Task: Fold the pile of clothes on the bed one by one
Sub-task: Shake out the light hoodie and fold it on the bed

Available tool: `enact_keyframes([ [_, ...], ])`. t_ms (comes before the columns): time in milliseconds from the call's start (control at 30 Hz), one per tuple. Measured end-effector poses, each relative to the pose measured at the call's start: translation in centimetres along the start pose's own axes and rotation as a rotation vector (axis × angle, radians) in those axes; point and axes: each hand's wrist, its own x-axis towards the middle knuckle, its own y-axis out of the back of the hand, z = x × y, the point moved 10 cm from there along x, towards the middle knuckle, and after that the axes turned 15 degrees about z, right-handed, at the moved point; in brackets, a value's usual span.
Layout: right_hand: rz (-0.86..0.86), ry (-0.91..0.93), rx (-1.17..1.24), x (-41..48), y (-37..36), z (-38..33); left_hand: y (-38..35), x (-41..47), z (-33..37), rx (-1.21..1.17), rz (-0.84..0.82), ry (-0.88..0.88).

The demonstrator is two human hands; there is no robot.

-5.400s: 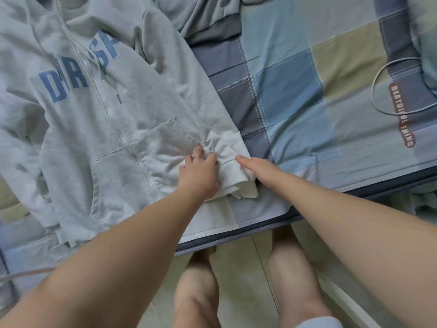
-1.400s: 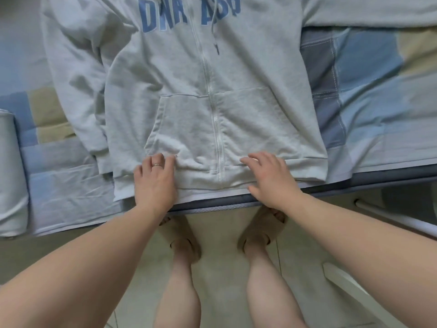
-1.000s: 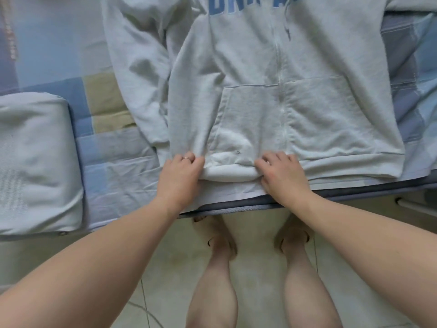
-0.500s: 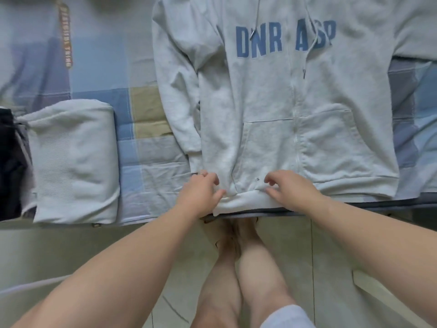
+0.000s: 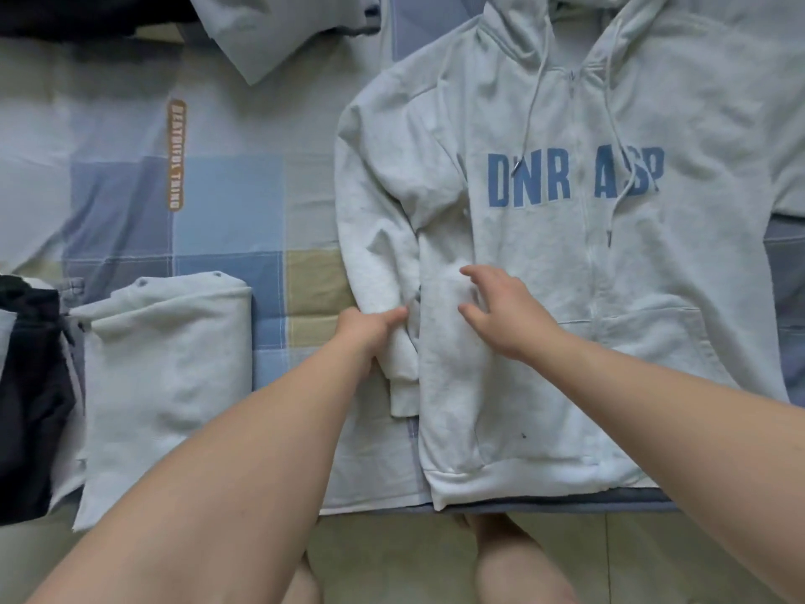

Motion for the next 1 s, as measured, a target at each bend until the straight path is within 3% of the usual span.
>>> enact_keyframes([
  [100, 0.015, -0.061, -0.058, 0.4, -0.3, -0.4, -0.3, -0.3, 0.7, 0.012, -0.231, 0.052],
  [233, 0.104, -0.111, -0.061, 0.5, -0.8, -4.0, 5.3, 2.1, 5.6, 0.008, -0.368, -0.085],
  [300, 0.15, -0.122, -0.036, 1.1, -1.4, -7.9, 11.2, 4.7, 9.7, 0.116, -0.281, -0.255],
  [400, 0.173, -0.13, -0.025, 2.5, -2.6, -13.6, 20.3, 7.5, 17.5, 0.377, -0.025, -0.599],
  [467, 0.164, -0.114, -0.02, 4.0, -3.9, -17.8, 24.9, 8.9, 21.8, 0.48, 0.004, -0.739],
  [600, 0.097, -0.031, -0.073, 8.0, -7.6, -26.4, 31.2, 12.3, 26.8, 0.759, -0.032, -0.842],
  [700, 0.095, 0.014, -0.232, 10.9, -10.6, -31.2, 33.6, 15.8, 27.2, 0.972, -0.125, -0.798],
  [800, 0.116, 0.069, -0.429, 12.3, -13.2, -34.2, 35.1, 19.3, 26.4, 1.23, -0.088, -0.78],
  [867, 0.132, 0.104, -0.507, 13.0, -14.3, -35.5, 35.8, 20.9, 26.5, 1.136, -0.059, -0.771],
  [1000, 0.077, 0.072, -0.495, 14.1, -15.9, -36.1, 38.3, 23.4, 27.2, 0.612, 0.033, -0.706],
])
